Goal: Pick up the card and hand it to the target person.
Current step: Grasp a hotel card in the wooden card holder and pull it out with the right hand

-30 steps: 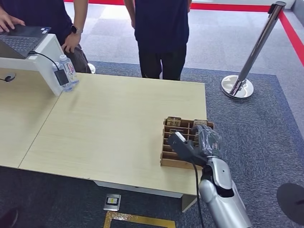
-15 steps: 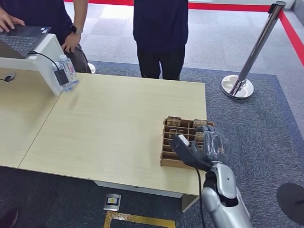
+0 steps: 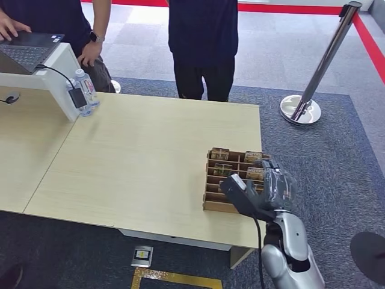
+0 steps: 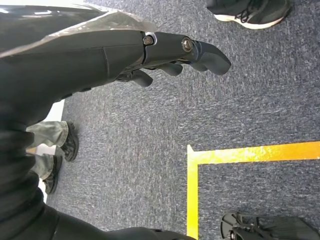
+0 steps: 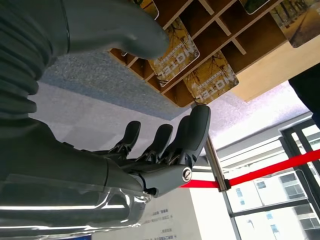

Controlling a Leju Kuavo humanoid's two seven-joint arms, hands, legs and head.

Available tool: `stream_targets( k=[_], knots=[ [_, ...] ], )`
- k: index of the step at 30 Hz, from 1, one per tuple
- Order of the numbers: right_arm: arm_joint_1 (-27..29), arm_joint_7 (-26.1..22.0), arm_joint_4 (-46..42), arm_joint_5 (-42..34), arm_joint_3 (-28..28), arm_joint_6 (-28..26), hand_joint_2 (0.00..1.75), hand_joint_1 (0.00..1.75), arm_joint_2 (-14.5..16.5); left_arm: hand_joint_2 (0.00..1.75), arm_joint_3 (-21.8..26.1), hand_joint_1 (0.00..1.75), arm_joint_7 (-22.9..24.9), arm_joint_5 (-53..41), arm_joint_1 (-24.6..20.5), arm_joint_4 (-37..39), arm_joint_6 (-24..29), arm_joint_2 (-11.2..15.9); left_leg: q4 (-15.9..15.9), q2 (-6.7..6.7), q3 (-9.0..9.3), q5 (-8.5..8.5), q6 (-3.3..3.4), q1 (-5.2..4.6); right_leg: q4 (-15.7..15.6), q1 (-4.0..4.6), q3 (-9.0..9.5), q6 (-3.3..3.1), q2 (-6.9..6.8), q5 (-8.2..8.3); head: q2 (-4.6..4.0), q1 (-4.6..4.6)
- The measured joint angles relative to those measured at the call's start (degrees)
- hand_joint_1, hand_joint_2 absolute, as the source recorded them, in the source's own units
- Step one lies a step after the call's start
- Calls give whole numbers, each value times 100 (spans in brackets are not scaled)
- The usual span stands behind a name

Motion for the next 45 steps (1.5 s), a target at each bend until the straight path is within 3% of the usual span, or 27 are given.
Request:
stream_targets(
  k=[11,45],
  knots=[
    [-10,109,488,14,-29,55,175,73,-1,175,-4,0,0,-21,0,0,-3,2,0,0,0,0,0,0,0,0,-1,0,0,0,0,-1],
    [6,234,876,296,-110,142,175,79,31,175,-41,0,-44,-67,-1,0,-74,15,0,0,0,0,0,0,0,0,0,0,0,0,0,0]
  ],
)
